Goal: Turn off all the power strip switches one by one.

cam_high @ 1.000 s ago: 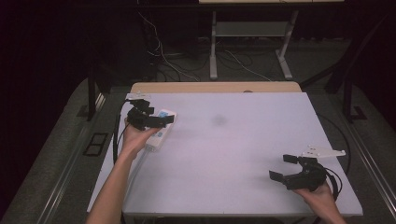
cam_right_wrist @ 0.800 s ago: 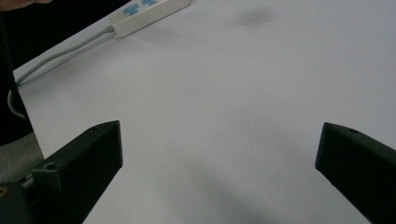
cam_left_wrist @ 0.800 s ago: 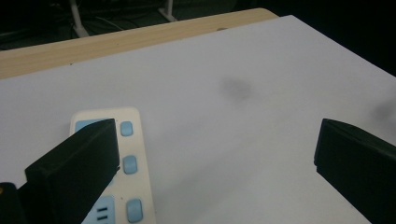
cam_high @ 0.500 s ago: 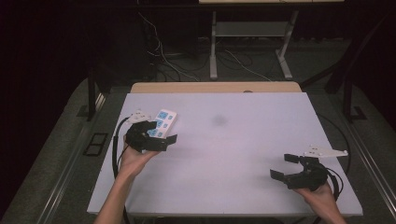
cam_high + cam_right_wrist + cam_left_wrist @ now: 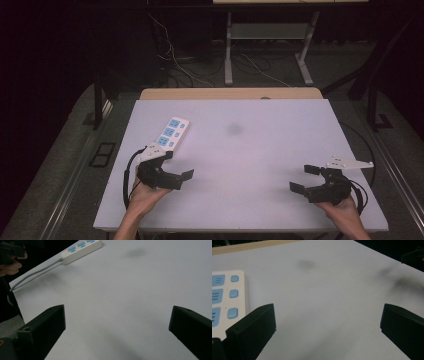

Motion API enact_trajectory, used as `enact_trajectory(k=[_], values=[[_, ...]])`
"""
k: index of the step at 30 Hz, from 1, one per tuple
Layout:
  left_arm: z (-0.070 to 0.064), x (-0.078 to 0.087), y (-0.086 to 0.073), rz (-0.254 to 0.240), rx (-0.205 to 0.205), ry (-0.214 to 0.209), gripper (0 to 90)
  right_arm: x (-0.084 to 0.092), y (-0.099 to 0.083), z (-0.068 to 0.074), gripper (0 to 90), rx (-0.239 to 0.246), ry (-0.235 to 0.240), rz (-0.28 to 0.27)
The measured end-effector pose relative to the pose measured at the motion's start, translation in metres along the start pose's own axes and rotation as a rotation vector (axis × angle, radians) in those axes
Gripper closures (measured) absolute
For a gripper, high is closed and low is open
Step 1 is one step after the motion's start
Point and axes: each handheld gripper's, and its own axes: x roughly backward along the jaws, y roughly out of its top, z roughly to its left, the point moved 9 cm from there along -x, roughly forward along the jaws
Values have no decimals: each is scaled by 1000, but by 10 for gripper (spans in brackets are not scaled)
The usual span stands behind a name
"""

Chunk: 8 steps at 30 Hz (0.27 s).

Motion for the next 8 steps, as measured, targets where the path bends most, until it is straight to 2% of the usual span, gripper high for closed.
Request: enact_trajectory(k=[5, 8], values=[[-3, 0, -11, -6, 26, -18, 0, 0, 0, 1, 5, 1, 1, 0], [-6, -1, -14, -3, 24, -38, 0, -1, 0, 1, 5, 0, 1, 0]])
